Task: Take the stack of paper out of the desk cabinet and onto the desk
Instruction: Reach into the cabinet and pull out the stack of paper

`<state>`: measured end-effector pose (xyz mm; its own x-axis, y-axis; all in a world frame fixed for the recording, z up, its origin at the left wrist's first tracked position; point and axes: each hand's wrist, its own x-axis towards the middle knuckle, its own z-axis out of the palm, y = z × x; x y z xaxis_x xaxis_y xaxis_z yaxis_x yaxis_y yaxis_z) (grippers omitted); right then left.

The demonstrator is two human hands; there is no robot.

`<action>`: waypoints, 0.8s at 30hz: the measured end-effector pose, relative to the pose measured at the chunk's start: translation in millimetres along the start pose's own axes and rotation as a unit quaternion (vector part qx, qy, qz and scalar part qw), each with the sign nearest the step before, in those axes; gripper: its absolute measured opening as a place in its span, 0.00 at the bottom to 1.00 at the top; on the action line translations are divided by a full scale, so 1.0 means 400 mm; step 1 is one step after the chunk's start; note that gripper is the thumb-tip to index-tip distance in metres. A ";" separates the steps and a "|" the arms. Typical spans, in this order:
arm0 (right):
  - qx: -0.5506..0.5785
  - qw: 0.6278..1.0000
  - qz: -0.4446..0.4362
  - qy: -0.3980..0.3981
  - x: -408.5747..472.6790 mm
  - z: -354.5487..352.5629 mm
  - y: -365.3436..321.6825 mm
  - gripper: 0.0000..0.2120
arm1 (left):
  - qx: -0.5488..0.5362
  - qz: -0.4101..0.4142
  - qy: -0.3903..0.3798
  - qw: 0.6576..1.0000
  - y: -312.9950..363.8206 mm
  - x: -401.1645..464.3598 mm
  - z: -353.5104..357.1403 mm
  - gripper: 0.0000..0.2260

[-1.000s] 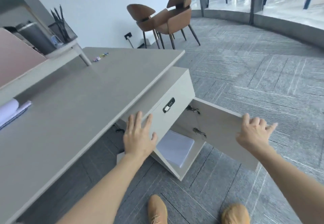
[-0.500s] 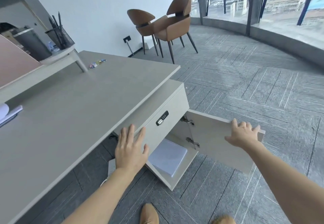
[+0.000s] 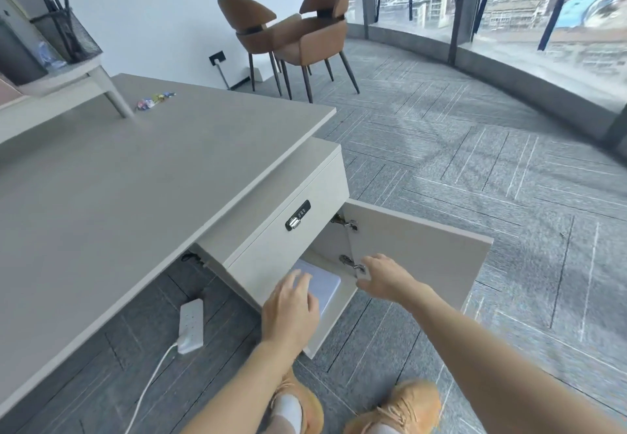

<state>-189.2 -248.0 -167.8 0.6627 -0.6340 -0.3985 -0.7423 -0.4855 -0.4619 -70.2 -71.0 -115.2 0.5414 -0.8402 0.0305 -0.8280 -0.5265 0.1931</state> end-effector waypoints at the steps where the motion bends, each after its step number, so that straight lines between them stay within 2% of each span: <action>1: 0.003 1.000 -0.004 -0.009 0.028 0.017 -0.008 0.24 | -0.041 -0.049 -0.023 0.998 -0.004 0.022 0.035 0.18; 4: 0.007 1.000 -0.003 -0.016 0.126 0.087 -0.005 0.23 | -0.177 -0.184 -0.053 0.965 -0.030 0.092 0.166 0.19; 9: 0.028 0.999 0.014 -0.033 0.314 0.233 0.057 0.26 | -0.339 -0.361 -0.069 0.866 -0.078 0.197 0.408 0.18; 17: 0.065 0.995 0.019 -0.071 0.611 0.459 0.101 0.25 | -0.360 -0.477 -0.078 0.798 -0.184 0.332 0.756 0.24; 24: 0.048 0.996 0.029 -0.068 0.799 0.572 0.096 0.25 | -0.365 -0.569 -0.054 0.735 -0.295 0.414 0.939 0.27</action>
<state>16.7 -331.6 -494.3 0.6317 -0.5684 -0.5271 -0.7706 -0.3863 -0.5070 62.3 -196.6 -501.3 0.7748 0.0639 -0.6290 0.4727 -0.7192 0.5092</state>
